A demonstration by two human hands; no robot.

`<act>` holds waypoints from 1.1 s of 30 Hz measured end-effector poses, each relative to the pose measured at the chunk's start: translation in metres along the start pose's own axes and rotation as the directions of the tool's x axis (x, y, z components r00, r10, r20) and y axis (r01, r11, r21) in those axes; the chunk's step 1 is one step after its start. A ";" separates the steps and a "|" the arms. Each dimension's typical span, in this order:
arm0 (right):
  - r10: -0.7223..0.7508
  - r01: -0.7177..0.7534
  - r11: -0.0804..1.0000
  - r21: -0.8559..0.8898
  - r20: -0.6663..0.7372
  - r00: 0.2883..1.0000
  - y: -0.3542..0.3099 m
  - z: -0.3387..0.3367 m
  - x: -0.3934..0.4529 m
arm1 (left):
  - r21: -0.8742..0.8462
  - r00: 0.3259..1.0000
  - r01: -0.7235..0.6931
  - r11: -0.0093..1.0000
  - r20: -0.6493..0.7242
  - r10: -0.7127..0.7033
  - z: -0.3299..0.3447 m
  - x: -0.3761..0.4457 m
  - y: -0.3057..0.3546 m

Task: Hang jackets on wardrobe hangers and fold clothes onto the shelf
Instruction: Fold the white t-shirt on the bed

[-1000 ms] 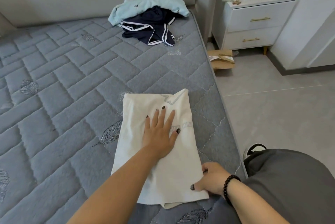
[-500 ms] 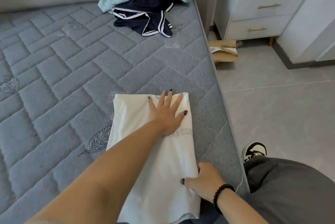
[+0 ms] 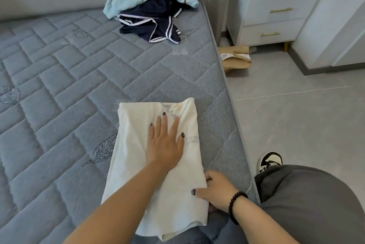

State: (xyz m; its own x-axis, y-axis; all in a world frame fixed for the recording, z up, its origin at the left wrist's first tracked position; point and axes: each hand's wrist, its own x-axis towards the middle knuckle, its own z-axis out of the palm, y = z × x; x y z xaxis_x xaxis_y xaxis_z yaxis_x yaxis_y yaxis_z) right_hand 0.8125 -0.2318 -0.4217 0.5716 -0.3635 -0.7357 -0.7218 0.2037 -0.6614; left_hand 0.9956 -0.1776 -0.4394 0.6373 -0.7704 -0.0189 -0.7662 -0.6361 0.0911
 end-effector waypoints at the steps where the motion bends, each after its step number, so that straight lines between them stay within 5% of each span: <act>1: -0.012 0.012 1.000 -0.007 0.008 1.000 0.001 0.000 -0.003 | 0.003 0.999 0.022 1.000 -0.024 -0.022 0.001 -0.014 -0.006; 14: -0.050 0.043 0.987 -0.156 -0.042 0.998 0.014 0.016 -0.049 | -0.139 0.922 0.382 0.914 -0.015 -0.387 -0.006 -0.158 -0.072; 22: -0.311 0.219 0.874 -0.433 -0.152 0.938 0.011 0.028 -0.069 | -0.617 0.703 0.585 0.526 0.062 -0.709 -0.032 -0.188 -0.054; 26: -0.297 0.242 0.925 -0.293 -0.159 0.942 0.005 0.025 -0.085 | -0.753 0.730 0.557 0.351 0.243 -0.639 -0.050 -0.189 -0.052; 33: -0.320 0.243 0.881 -0.406 -0.133 0.938 -0.020 -0.013 -0.117 | -0.796 0.888 0.392 0.461 0.197 -0.415 -0.081 -0.208 -0.059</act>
State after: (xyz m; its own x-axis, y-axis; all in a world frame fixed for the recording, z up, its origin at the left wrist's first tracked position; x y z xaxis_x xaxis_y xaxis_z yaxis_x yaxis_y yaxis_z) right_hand 0.7551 -0.2052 -0.3200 0.7153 -0.5266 -0.4593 -0.6554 -0.2776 -0.7024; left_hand 0.9148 0.0233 -0.3606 0.8679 -0.4290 -0.2505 -0.0379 -0.5601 0.8276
